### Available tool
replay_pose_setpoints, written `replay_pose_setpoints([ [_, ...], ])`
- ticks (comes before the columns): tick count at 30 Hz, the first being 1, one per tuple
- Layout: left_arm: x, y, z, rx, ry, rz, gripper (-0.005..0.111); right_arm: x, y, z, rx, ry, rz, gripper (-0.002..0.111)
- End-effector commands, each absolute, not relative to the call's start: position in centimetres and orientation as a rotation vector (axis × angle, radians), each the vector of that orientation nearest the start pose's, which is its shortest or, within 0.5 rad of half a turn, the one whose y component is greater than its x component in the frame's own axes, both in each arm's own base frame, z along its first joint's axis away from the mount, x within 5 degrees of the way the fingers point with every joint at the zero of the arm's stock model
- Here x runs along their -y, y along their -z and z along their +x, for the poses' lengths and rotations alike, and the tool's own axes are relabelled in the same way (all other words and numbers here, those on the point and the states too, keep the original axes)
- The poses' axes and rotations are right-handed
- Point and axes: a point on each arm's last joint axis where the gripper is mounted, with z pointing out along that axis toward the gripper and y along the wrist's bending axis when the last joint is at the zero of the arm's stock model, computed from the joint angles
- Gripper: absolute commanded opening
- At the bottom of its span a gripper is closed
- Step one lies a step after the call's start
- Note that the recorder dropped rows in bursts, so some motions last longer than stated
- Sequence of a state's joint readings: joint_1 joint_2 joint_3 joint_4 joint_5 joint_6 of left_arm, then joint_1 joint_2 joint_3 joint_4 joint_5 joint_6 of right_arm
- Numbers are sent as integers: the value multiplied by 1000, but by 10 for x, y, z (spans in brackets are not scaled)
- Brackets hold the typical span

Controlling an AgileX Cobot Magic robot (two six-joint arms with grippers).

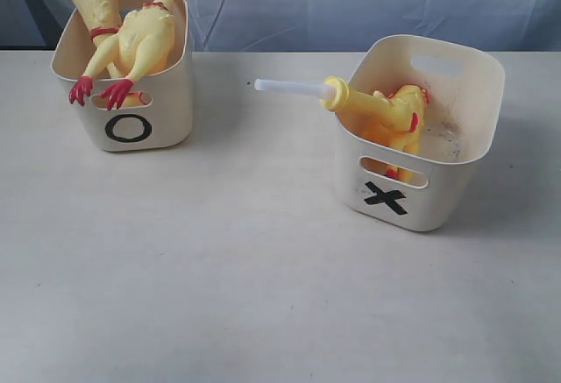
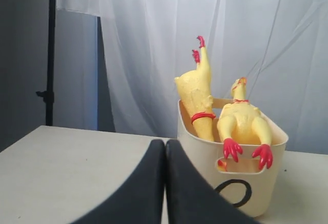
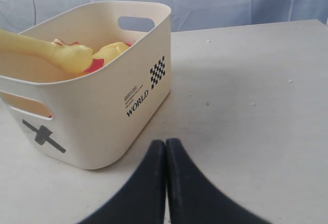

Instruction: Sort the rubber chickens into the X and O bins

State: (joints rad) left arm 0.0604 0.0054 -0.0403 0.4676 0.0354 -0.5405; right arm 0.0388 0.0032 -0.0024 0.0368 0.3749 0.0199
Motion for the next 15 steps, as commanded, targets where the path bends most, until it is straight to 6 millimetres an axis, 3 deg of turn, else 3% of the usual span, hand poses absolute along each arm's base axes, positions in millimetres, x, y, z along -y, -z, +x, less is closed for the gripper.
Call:
replay_pose_setpoints([
  [1,0,-222,55,-1384,71,-89,0,-3,-180,53,-1849,-79,2,0],
  [11,-8,-205,56,-1564,-37,-138,0,-3,-180,53,-1849,-79,2,0],
  [15,-7,-201,56,-1589,150,-318,0,-3,-180,53,-1849,-79,2,0],
])
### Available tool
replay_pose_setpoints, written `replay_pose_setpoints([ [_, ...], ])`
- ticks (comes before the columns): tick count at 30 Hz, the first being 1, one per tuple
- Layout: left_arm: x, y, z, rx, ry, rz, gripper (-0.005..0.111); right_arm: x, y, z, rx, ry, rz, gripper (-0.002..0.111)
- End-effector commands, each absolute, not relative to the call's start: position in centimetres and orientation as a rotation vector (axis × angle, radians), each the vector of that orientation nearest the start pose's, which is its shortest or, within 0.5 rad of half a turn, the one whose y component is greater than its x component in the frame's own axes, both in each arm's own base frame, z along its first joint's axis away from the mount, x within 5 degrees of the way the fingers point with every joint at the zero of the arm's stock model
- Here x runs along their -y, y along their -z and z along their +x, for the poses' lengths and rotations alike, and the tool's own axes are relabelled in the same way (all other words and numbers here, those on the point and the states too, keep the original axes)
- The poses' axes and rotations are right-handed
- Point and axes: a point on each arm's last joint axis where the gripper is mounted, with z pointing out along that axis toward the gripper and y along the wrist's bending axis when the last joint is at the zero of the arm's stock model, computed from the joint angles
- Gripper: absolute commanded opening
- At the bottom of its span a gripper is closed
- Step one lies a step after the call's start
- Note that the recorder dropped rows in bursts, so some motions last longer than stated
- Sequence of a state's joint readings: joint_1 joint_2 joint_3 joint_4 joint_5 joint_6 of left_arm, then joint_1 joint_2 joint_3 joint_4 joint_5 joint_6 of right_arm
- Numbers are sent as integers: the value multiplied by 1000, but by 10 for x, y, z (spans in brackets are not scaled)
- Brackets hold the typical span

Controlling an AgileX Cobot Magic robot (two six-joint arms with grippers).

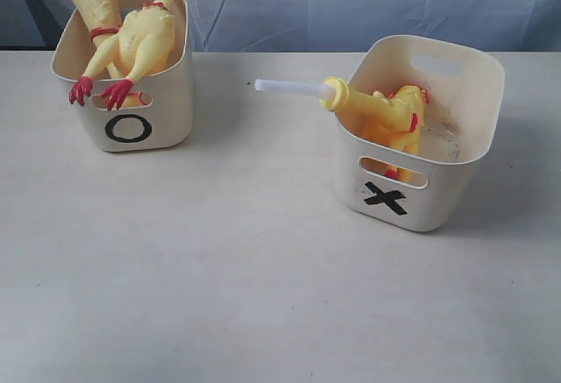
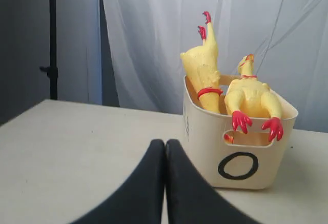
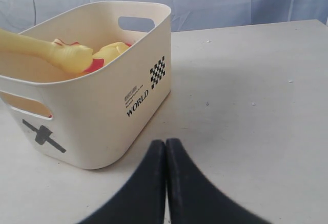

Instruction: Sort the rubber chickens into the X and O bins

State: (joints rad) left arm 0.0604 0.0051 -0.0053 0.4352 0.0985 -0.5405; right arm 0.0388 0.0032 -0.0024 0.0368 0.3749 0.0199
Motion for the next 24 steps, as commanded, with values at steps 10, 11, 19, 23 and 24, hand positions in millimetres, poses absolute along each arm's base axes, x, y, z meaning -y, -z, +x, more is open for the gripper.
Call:
replay_pose_setpoints([
  [10,-5,-196,56,-1620,272,-439,0,-3,-180,53,-1849,-79,2,0],
  [11,-5,-194,56,-1640,269,-447,0,-3,-180,53,-1849,-79,2,0],
  [19,-8,-193,55,-1664,166,-378,0,-3,-180,53,-1847,-79,2,0],
  [23,-8,-193,55,-1663,178,-387,0,-3,-180,53,-1847,-79,2,0],
  [24,-7,-193,55,-1661,193,-398,0,-3,-180,53,-1847,-79,2,0],
])
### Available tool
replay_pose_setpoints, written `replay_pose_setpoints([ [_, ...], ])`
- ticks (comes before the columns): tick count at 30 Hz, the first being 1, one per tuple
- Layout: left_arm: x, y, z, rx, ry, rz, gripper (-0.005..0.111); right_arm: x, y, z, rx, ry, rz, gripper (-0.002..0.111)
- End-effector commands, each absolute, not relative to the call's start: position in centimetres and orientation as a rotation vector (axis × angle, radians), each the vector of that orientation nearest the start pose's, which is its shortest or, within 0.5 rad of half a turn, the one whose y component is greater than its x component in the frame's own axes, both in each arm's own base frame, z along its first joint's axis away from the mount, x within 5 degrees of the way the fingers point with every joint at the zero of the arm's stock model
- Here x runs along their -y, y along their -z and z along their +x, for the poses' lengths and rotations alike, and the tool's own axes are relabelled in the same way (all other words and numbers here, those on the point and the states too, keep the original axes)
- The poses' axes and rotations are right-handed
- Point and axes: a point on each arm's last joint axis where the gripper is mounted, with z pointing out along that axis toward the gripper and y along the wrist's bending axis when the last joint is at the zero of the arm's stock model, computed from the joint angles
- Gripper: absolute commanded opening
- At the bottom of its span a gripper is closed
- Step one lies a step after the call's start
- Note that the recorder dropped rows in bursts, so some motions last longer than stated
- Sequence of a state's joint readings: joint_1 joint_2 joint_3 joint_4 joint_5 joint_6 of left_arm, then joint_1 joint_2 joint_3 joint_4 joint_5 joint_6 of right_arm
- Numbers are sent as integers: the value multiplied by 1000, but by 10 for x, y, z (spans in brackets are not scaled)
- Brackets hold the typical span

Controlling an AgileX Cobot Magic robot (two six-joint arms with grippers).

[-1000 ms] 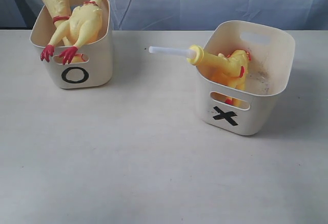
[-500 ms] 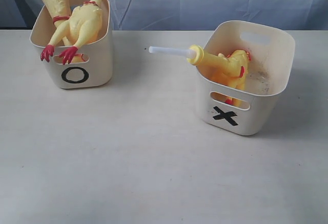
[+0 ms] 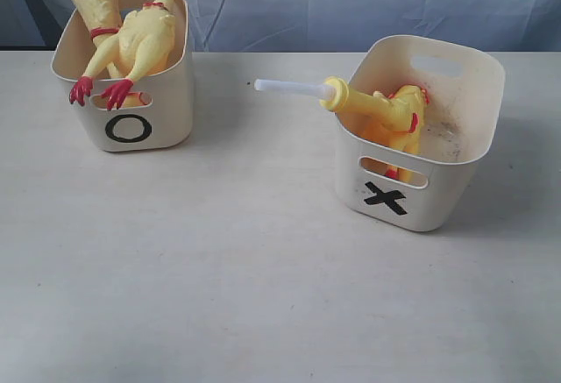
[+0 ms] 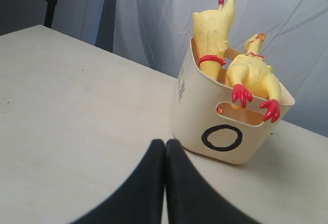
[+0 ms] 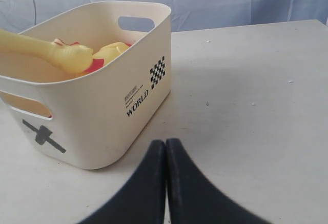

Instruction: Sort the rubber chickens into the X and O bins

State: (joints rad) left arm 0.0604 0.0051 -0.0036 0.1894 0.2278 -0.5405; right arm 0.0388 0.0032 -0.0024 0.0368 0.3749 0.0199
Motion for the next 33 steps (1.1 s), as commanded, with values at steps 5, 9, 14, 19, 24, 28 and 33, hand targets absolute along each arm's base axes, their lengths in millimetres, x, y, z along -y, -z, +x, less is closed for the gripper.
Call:
replay_pose_setpoints([
  [5,-5,-192,55,-1702,56,-211,0,-3,-180,53,-1847,-79,2,0],
  [9,-1,-192,56,-1711,28,-104,0,-3,-180,53,-1849,-79,2,0],
  [14,-1,-192,56,-1713,-8,-61,0,-3,-180,53,-1849,-79,2,0],
  [19,-1,-192,56,-1714,-20,-49,0,-3,-180,53,-1849,-79,2,0],
  [24,-1,-192,55,-1717,-14,-55,0,-3,-180,53,-1849,-79,2,0],
  [28,-2,-192,55,-1719,-2,-73,0,-3,-181,53,-1846,-79,2,0],
  [33,-2,-192,55,-1718,11,-99,0,-3,-181,53,-1846,-79,2,0],
])
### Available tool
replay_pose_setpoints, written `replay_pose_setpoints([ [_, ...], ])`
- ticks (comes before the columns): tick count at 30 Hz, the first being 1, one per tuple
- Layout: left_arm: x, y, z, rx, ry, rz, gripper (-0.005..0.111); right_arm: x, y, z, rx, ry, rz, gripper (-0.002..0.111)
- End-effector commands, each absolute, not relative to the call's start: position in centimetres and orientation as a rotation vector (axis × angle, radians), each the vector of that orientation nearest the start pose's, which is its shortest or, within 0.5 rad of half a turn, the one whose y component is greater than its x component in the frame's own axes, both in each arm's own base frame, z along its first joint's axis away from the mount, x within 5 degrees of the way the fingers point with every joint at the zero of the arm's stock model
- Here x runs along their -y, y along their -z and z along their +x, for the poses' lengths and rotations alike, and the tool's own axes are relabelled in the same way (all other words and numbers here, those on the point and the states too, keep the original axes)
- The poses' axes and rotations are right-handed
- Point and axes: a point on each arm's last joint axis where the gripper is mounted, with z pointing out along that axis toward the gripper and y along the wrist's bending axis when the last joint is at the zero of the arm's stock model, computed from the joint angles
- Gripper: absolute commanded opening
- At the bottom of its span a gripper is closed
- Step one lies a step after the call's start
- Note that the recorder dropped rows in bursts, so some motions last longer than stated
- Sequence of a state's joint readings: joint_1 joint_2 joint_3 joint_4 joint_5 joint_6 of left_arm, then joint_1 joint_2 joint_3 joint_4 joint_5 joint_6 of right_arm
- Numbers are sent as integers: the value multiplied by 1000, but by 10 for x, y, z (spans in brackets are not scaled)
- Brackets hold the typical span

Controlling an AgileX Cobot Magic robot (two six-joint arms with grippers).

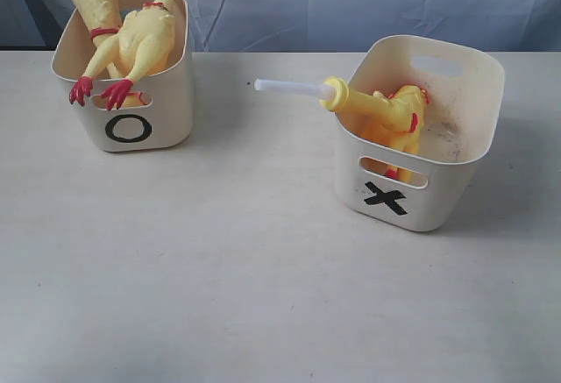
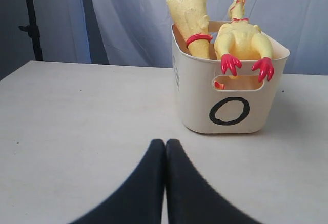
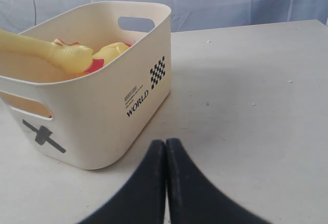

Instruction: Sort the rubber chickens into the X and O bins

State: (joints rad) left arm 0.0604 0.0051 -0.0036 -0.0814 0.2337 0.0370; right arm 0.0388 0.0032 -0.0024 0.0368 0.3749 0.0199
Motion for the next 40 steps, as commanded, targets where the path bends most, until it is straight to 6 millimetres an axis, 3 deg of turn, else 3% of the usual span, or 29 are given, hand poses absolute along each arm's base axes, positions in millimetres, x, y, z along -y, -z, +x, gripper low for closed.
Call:
replay_pose_setpoints([
  [1,-2,-192,55,-1716,7,-96,0,-3,-181,53,-1846,-79,2,0],
  [40,-1,-192,56,-1715,-16,-24,0,-3,-180,53,-1847,-79,2,0],
])
